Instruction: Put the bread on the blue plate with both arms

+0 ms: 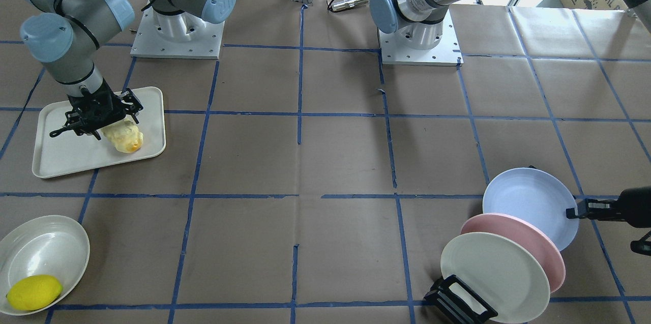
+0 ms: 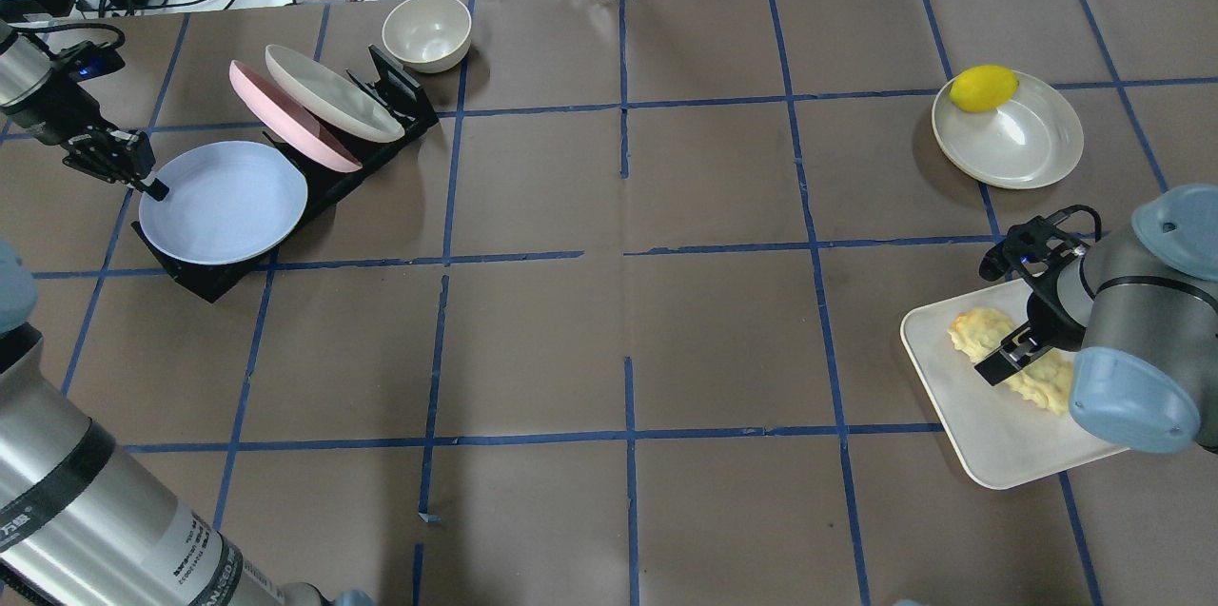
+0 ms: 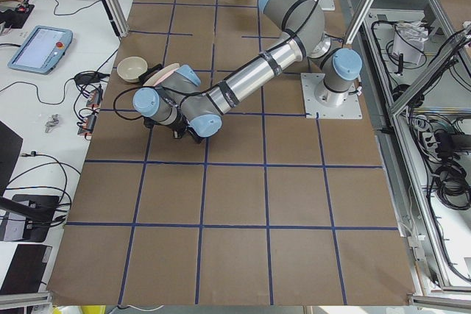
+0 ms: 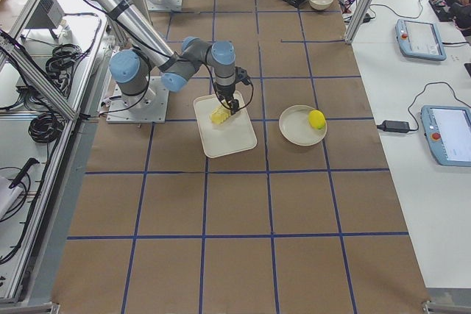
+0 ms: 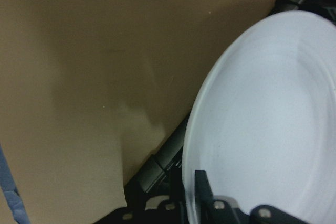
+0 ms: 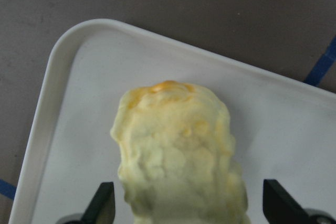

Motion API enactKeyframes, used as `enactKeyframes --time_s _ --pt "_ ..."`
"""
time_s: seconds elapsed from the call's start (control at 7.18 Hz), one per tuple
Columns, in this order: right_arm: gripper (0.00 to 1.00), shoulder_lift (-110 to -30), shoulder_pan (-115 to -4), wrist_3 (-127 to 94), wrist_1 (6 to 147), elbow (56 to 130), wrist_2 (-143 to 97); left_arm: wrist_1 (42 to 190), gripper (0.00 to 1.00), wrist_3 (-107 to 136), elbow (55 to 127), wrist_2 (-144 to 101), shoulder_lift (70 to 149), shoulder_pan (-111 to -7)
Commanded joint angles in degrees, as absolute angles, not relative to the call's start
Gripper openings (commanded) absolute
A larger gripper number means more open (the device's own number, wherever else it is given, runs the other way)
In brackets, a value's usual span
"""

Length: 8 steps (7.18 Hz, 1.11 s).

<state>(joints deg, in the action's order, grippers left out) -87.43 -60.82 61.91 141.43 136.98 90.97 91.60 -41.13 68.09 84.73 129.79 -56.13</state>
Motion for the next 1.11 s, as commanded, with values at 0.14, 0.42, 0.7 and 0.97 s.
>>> enactKeyframes --time_s 0.14,0.42,0.7,0.97 --pt "0.26 -86.8 -60.5 61.1 141.1 137.0 91.7 92.0 0.05 -41.7 68.6 88.3 127.1 -54.7" --pt "0.09 -88.5 -60.6 59.7 136.9 135.0 92.2 98.0 0.04 -41.6 70.6 88.5 121.2 -55.0" --pt "0.10 -93.8 -62.7 48.3 118.2 127.0 91.8 99.2 0.04 -41.2 78.0 88.4 111.2 -56.7" --pt "0.12 -96.8 -72.4 37.6 101.1 115.4 92.2 98.3 0.04 -32.4 88.1 87.5 100.4 -63.2"
